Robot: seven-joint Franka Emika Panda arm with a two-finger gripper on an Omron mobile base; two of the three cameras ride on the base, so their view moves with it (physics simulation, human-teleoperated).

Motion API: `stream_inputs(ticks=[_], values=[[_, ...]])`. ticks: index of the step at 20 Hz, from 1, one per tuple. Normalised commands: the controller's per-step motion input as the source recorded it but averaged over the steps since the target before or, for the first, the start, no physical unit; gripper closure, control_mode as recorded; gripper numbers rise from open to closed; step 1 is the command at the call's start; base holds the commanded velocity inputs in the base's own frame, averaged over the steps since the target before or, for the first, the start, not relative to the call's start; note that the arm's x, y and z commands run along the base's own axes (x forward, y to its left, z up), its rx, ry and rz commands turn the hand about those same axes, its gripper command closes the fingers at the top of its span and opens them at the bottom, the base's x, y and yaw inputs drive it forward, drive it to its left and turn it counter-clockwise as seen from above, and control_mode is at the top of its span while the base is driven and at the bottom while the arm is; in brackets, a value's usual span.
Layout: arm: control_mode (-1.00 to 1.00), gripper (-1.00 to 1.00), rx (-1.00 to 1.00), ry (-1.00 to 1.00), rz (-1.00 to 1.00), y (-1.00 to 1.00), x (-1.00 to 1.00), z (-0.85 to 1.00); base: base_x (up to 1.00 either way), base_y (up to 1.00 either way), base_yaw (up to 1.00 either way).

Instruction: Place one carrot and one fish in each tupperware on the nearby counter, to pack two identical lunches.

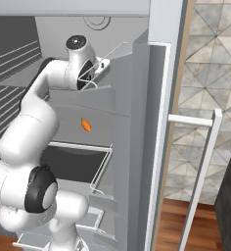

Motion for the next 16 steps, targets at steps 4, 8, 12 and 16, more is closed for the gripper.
stream_inputs(ticks=[4, 8, 12, 16], values=[[-1.00, 1.00, 0.00, -0.28, 0.00, 0.21, -1.00, -0.37, 0.00, 0.00, 0.00], [-1.00, 1.00, 0.00, -0.22, 0.00, 0.31, -1.00, -0.07, 0.00, 0.00, 0.00], [-1.00, 1.00, 0.00, -0.08, 0.00, 0.02, -1.00, 0.00, 0.00, 0.00, 0.00], [-1.00, 1.00, -0.01, -0.02, 0.00, 0.00, -1.00, 0.00, 0.00, 0.00, 0.00]])
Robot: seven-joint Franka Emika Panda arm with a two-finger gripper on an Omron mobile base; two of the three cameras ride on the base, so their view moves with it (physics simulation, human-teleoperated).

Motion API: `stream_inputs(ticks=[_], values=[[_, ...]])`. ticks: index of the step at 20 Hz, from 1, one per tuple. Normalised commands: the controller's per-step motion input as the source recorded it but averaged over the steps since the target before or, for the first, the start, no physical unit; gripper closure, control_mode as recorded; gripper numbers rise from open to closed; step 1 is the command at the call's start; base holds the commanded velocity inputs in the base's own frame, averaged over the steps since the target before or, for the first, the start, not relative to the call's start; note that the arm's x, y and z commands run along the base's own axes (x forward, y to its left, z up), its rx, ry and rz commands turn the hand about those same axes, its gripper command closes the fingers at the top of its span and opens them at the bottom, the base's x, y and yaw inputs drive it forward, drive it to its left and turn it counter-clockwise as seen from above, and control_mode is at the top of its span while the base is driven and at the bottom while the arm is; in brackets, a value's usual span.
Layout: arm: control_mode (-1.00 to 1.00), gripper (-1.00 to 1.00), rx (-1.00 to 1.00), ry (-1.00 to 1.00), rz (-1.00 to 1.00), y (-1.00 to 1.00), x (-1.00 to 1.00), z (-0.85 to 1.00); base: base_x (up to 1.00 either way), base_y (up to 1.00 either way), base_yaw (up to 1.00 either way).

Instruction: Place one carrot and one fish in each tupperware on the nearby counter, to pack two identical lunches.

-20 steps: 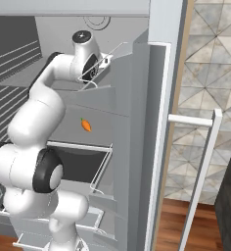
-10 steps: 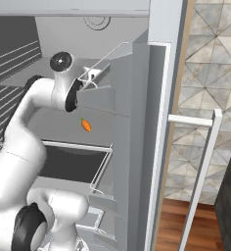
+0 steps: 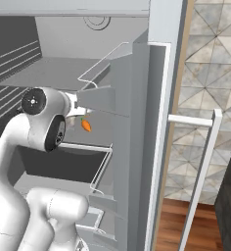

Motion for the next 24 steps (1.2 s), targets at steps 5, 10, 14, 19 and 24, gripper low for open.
stream_inputs(ticks=[5, 10, 14, 19, 24], values=[[1.00, 1.00, 0.00, 0.00, 0.00, 0.00, 0.00, 0.00, -1.00, 0.00, 0.00], [1.00, 1.00, 0.00, 0.00, 0.00, 0.00, 0.00, 0.00, -1.00, 0.02, -0.01], [1.00, 1.00, 0.00, 0.00, 0.00, 0.00, 0.00, 0.00, -0.97, 0.13, -0.02], [1.00, 1.00, 0.00, 0.00, 0.00, 0.00, 0.00, 0.00, -0.47, 0.69, -0.04], [1.00, 1.00, 0.00, 0.00, 0.00, 0.00, 0.00, 0.00, -0.20, 1.00, -0.03]])
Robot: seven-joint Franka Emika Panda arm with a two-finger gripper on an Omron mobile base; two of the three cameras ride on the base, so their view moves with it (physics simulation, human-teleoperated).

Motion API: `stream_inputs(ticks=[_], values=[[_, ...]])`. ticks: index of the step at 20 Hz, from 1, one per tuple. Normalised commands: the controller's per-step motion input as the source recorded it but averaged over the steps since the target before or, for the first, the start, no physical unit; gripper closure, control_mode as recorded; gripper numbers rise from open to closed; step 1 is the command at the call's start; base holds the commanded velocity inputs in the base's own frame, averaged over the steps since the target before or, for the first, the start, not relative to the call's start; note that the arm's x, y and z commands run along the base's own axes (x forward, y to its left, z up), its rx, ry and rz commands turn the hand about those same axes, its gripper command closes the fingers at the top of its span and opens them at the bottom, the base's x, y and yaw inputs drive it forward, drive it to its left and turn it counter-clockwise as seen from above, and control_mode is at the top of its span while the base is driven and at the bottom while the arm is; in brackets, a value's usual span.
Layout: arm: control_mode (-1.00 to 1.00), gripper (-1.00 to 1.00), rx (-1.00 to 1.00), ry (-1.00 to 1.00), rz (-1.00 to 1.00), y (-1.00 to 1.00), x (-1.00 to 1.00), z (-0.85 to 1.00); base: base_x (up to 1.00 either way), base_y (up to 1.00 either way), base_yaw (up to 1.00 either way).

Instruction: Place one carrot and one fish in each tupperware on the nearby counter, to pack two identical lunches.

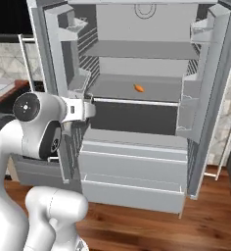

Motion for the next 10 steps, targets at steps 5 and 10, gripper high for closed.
stream_inputs(ticks=[5, 10], values=[[1.00, 1.00, 0.00, 0.00, 0.00, 0.00, 0.00, 0.00, -0.26, 1.00, -0.02], [1.00, 1.00, 0.00, 0.00, 0.00, 0.00, 0.00, 0.00, -0.29, 1.00, -0.02]])
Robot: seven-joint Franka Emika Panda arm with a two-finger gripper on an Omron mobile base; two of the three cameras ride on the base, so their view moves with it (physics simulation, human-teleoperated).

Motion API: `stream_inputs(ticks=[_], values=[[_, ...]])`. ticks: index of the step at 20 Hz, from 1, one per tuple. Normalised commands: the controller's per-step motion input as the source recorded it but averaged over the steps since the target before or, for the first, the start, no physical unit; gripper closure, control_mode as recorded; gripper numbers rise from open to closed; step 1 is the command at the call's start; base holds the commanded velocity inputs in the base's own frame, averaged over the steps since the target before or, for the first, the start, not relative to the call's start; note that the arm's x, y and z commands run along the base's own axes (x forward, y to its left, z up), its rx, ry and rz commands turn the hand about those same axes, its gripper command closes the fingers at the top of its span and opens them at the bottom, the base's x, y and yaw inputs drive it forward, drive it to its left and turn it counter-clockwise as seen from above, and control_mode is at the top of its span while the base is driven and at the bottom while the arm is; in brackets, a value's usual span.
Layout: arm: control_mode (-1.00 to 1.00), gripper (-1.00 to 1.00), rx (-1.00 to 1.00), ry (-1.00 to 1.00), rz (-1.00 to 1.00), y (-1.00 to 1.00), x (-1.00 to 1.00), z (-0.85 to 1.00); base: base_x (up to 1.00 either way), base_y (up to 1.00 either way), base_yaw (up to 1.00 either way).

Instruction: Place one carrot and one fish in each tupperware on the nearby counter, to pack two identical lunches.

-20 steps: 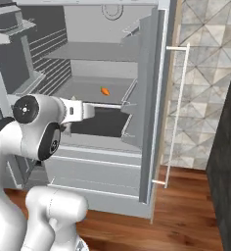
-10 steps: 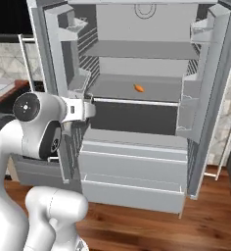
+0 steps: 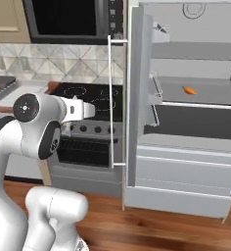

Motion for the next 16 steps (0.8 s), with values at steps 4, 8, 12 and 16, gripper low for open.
stream_inputs(ticks=[4, 8, 12, 16], values=[[1.00, 1.00, 0.00, 0.00, 0.00, 0.00, 0.00, 0.00, -0.25, 1.00, -0.02], [1.00, 1.00, 0.00, 0.00, 0.00, 0.00, 0.00, 0.00, -0.19, 1.00, -0.02], [1.00, 1.00, 0.00, 0.00, 0.00, 0.00, 0.00, 0.00, -0.01, 1.00, -0.02], [1.00, 1.00, 0.00, 0.00, 0.00, 0.00, 0.00, 0.00, 0.04, 1.00, 0.00]])
